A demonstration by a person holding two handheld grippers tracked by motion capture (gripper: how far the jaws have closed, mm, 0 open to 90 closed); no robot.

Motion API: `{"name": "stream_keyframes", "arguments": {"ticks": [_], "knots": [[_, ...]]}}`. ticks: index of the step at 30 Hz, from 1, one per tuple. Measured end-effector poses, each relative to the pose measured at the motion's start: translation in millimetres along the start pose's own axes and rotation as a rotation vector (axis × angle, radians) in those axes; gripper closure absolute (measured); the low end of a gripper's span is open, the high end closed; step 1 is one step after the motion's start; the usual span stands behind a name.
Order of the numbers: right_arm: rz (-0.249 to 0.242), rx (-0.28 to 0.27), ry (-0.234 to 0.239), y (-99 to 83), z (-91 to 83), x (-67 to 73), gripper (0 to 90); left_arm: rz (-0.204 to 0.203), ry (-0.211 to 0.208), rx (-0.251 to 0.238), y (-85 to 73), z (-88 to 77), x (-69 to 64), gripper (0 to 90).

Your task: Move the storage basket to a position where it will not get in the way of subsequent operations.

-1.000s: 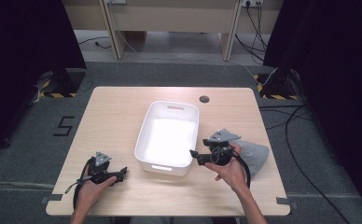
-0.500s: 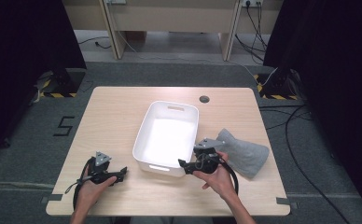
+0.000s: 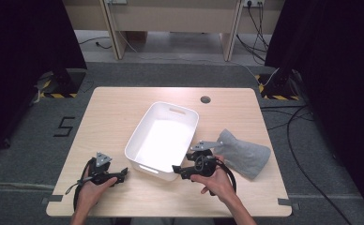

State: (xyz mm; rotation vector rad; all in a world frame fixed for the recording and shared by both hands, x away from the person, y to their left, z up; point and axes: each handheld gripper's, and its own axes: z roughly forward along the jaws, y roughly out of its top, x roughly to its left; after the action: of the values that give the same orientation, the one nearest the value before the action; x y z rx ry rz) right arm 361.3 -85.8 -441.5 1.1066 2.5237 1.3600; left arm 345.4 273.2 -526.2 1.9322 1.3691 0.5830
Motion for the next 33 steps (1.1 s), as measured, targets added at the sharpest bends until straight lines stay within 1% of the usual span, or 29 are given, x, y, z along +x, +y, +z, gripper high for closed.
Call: {"name": "stream_keyframes", "arguments": {"ticks": [1, 2, 3, 4, 5, 8, 9, 11, 12, 14, 15, 16, 18, 20, 21, 23, 27, 28, 29, 30, 33], "knots": [[0.0, 0.0, 0.0, 0.0, 0.0, 0.0, 24.8, 0.001, 0.0, 0.0, 0.0, -0.1, 0.0, 8.9], [-0.007, -0.013, 0.007, 0.4, -0.3, 1.3, 25.8, 0.002, 0.0, -0.001, -0.1, -0.3, -0.1, 9.0], [-0.012, -0.02, 0.014, 1.1, -0.8, 2.4, 25.3, 0.001, -0.001, -0.004, -0.4, -0.8, -0.6, 10.0], [-0.018, -0.02, 0.021, 2.2, -0.5, 3.7, 24.2, 0.002, -0.002, -0.006, -1.0, -1.7, -1.1, 13.0], [-0.018, -0.02, 0.021, 2.2, -0.5, 3.7, 24.2, 0.006, -0.005, -0.009, -1.4, -2.3, -1.4, 13.0], [-0.017, -0.026, 0.028, 2.0, 1.6, 4.2, 25.5, -0.004, -0.019, -0.013, -1.9, -3.6, -0.6, 14.3], [-0.013, -0.026, 0.03, 2.2, 2.4, 4.8, 25.5, -0.021, -0.042, -0.025, -2.4, -4.3, -0.3, 14.5], [-0.021, -0.027, 0.034, 3.8, 4.4, 6.1, 24.6, -0.073, -0.106, -0.044, -3.4, -8.7, 0.9, 14.8], [-0.025, -0.023, 0.037, 4.8, 5.6, 6.8, 24.5, -0.092, -0.117, -0.06, -3.4, -12.4, 1.1, 14.8], [-0.031, -0.027, 0.042, 6.5, 8.5, 8.9, 24.5, -0.106, -0.125, -0.089, -2.8, -20.9, -0.1, 14.6], [-0.029, -0.025, 0.051, 8.4, 12.4, 11.4, 24.9, -0.104, -0.129, -0.102, -2.2, -24.8, -0.9, 14.5], [-0.039, -0.028, 0.054, 9.7, 14.9, 11.9, 25.3, -0.105, -0.131, -0.112, -1.3, -27.8, -1.9, 14.5], [-0.036, -0.026, 0.057, 10.9, 17.3, 13.7, 25.4, -0.11, -0.13, -0.132, 1.3, -32.3, -4.0, 14.5], [-0.05, -0.022, 0.059, 13.3, 22.2, 17.2, 25.3, -0.121, -0.143, -0.151, 4.4, -35.3, -7.0, 14.5], [-0.057, -0.021, 0.059, 14.6, 24.5, 19.0, 25.3, -0.12, -0.152, -0.156, 5.6, -36.3, -8.9, 14.5], [-0.065, -0.018, 0.063, 17.6, 29.0, 22.0, 25.2, -0.107, -0.156, -0.158, 7.8, -38.0, -13.8, 14.4], [-0.071, -0.017, 0.085, 24.0, 40.2, 25.5, 27.1, -0.079, -0.168, -0.162, 11.4, -41.2, -24.7, 14.5], [-0.066, -0.017, 0.091, 25.9, 42.7, 26.0, 27.1, -0.071, -0.172, -0.162, 12.0, -41.3, -27.1, 14.4], [-0.054, -0.018, 0.11, 29.4, 48.2, 27.0, 27.1, -0.064, -0.173, -0.161, 12.5, -41.1, -29.1, 14.4], [-0.054, -0.018, 0.11, 29.4, 48.2, 27.0, 27.1, -0.062, -0.174, -0.163, 12.7, -40.4, -31.1, 14.4], [-0.054, -0.017, 0.139, 37.2, 58.1, 27.3, 28.4, -0.053, -0.178, -0.16, 11.7, -37.2, -36.2, 14.5]]}}
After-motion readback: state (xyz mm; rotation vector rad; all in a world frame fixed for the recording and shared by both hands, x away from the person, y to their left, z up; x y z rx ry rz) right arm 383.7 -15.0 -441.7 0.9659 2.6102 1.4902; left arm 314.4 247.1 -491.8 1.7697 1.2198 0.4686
